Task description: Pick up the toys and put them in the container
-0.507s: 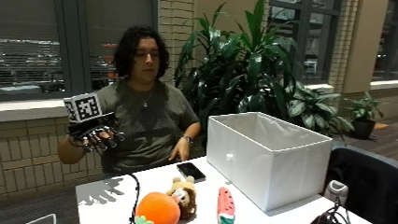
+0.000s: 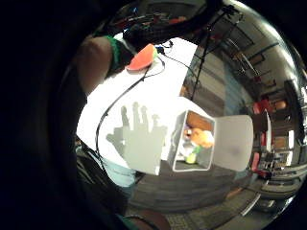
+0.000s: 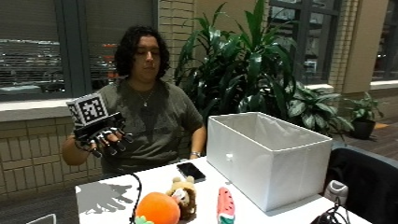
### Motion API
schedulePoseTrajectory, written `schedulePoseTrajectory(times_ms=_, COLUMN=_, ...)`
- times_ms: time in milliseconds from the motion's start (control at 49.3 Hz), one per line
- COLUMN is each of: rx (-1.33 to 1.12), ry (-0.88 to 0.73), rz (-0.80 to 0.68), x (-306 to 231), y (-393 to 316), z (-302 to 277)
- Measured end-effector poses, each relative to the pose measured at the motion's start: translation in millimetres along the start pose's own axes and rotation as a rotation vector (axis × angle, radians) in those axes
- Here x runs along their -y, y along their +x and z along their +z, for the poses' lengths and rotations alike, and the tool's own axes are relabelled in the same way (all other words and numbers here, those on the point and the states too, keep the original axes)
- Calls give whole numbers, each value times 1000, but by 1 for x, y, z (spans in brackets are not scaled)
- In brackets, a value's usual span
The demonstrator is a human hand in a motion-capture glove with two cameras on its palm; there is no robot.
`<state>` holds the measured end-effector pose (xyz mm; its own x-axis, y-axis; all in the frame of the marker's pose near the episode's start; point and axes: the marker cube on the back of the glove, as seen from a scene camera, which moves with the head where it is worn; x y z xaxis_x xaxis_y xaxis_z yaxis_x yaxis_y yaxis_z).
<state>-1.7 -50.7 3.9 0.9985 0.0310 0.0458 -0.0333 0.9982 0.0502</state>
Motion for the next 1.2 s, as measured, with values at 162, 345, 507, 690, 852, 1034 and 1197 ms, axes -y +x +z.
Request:
schedulePoseTrajectory(times_ms=162, rx=48, ry=159, rz=12, x=97, y=-7, z=41)
schedulePoseTrajectory(times_ms=345, rx=-81, ry=7, rz=74, x=203, y=5, z=123)
schedulePoseTrajectory(times_ms=507, rx=16, ry=-8, rz=255, x=219, y=12, z=171)
schedulePoseTrajectory(times_ms=690, rx=-90, ry=163, rz=175, x=231, y=7, z=129)
schedulePoseTrajectory(times_ms=852, rx=54, ry=430, rz=-57, x=204, y=-118, z=4)
schedulePoseTrajectory(times_ms=1034, rx=230, ry=524, rz=-398, x=205, y=-279, z=-78)
schedulePoseTrajectory(times_ms=1197, rx=278, ry=459, rz=-578, x=239, y=-392, z=-91)
